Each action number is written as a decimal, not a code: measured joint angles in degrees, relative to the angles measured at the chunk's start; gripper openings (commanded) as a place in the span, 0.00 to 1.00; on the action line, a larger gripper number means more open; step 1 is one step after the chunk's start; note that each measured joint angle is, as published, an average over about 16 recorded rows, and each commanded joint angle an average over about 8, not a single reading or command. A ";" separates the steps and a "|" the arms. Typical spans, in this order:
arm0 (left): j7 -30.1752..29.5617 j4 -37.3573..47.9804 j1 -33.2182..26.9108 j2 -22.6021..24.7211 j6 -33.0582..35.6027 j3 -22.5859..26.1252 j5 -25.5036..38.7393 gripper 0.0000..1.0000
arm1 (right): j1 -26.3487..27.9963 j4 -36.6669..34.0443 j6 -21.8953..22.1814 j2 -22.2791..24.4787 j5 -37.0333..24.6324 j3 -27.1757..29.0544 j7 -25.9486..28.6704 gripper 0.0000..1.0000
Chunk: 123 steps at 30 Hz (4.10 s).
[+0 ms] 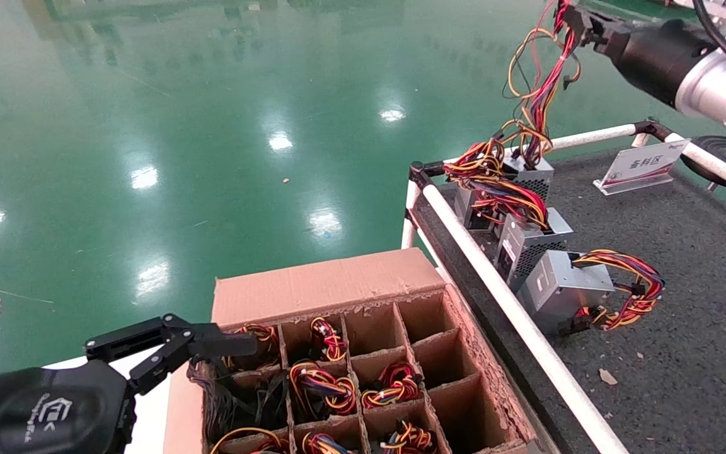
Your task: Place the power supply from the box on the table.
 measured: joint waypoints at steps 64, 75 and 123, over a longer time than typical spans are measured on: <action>0.03 0.04 -0.01 -0.01 -0.01 0.03 -0.03 1.00 | -17.27 23.38 -17.51 10.42 5.54 -0.77 7.24 1.00; 0.04 0.04 -0.02 -0.02 -0.02 0.05 -0.04 1.00 | -26.44 37.07 -25.80 15.68 9.45 -0.72 10.83 1.00; 0.06 0.06 -0.01 -0.04 -0.05 0.08 -0.09 1.00 | -52.08 75.41 -49.01 30.39 20.47 -0.57 20.80 1.00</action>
